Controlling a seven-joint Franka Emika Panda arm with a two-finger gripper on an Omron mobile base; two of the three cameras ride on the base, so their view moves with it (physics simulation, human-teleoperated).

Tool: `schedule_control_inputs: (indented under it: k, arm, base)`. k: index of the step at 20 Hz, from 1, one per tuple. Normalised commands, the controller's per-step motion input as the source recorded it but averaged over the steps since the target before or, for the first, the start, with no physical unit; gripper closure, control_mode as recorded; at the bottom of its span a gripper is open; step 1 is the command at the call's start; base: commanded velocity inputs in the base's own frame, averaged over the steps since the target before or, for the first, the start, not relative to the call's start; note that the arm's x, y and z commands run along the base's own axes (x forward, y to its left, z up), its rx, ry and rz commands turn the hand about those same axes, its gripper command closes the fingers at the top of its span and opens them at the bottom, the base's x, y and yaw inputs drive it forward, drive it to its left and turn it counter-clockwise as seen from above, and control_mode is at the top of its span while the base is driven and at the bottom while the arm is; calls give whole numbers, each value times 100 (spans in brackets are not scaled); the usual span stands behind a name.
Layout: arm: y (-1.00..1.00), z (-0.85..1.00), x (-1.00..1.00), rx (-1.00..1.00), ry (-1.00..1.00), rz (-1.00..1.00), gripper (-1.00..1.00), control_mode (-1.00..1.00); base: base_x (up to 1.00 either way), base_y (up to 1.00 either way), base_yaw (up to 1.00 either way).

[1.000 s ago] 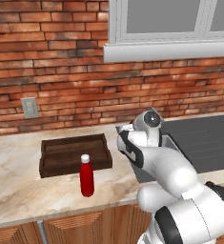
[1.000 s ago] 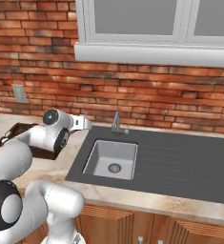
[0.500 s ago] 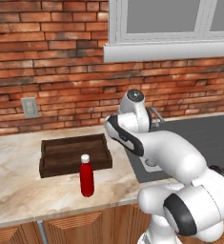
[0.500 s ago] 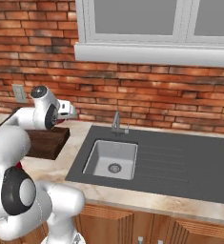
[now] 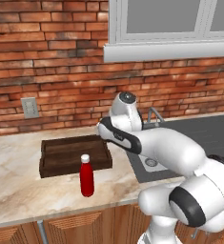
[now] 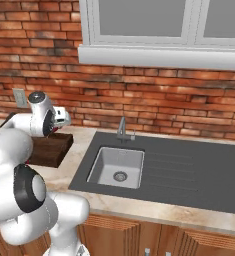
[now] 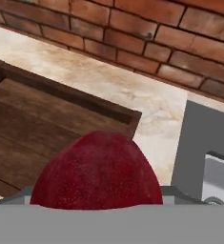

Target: Pick up all produce items and place them in the sink. Turn on the sink faucet to wash them. Then turn the sink off and put them in the tray.

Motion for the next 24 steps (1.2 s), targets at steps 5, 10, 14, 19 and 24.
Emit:
schedule_control_inputs:
  k: [5,10,14,19,24]
  arm:
    - [43,-32,0,0,4,16,100,-100]
    - [41,-34,0,-3,11,11,100,-100]
    - [31,-33,0,-6,14,8,100,-100]
    - [26,-28,5,-4,13,7,100,-100]
    - [19,-30,10,-3,11,5,100,-100]
  base:
    - [0,0,0]
    - [0,0,0]
    - [0,0,0]
    - [0,0,0]
    - [0,0,0]
